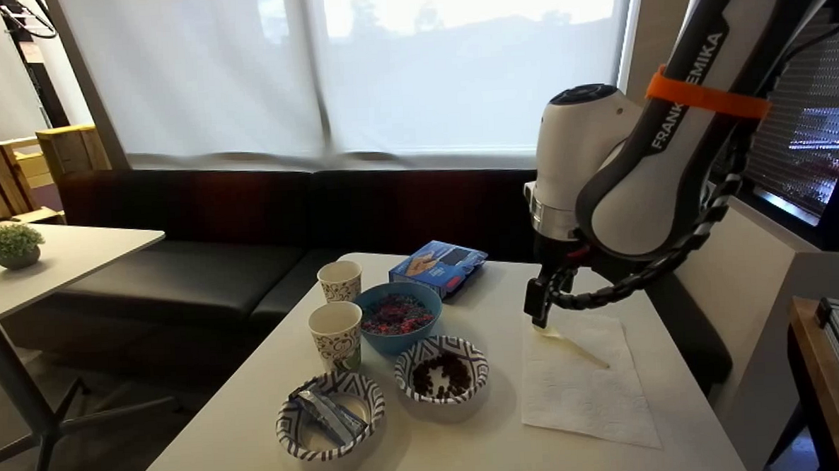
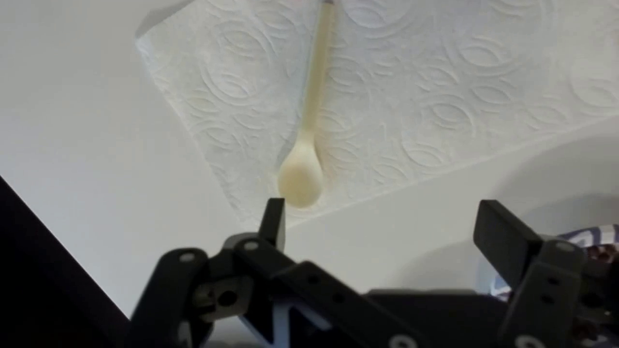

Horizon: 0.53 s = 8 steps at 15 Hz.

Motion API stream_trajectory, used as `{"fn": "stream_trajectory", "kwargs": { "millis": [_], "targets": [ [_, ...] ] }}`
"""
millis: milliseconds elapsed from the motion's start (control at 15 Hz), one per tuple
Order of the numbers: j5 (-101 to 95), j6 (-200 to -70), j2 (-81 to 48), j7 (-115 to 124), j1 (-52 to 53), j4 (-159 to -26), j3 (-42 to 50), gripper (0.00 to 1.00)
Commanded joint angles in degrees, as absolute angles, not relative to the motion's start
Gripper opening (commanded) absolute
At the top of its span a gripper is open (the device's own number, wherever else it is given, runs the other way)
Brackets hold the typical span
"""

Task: Use the white spoon to place some contents from the black and white bowl into the coffee cup on the left.

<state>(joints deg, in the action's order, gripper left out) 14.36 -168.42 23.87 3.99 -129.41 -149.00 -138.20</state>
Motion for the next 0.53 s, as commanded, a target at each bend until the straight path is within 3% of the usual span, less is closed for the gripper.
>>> {"fn": "stream_trajectory", "kwargs": {
  "millis": [0, 200, 267, 467],
  "targets": [
    [13.7, -164.0, 17.2, -0.7, -123.6, -150.4, -132.0, 1.0],
    [11.4, -156.7, 10.6, -6.0, -126.9, -149.8, -131.7, 1.0],
    [12.9, -161.4, 16.6, -2.0, -125.0, -149.0, -132.4, 1.0],
    [12.2, -157.8, 12.1, -5.2, -126.4, -149.0, -131.4, 1.0]
  ]
}}
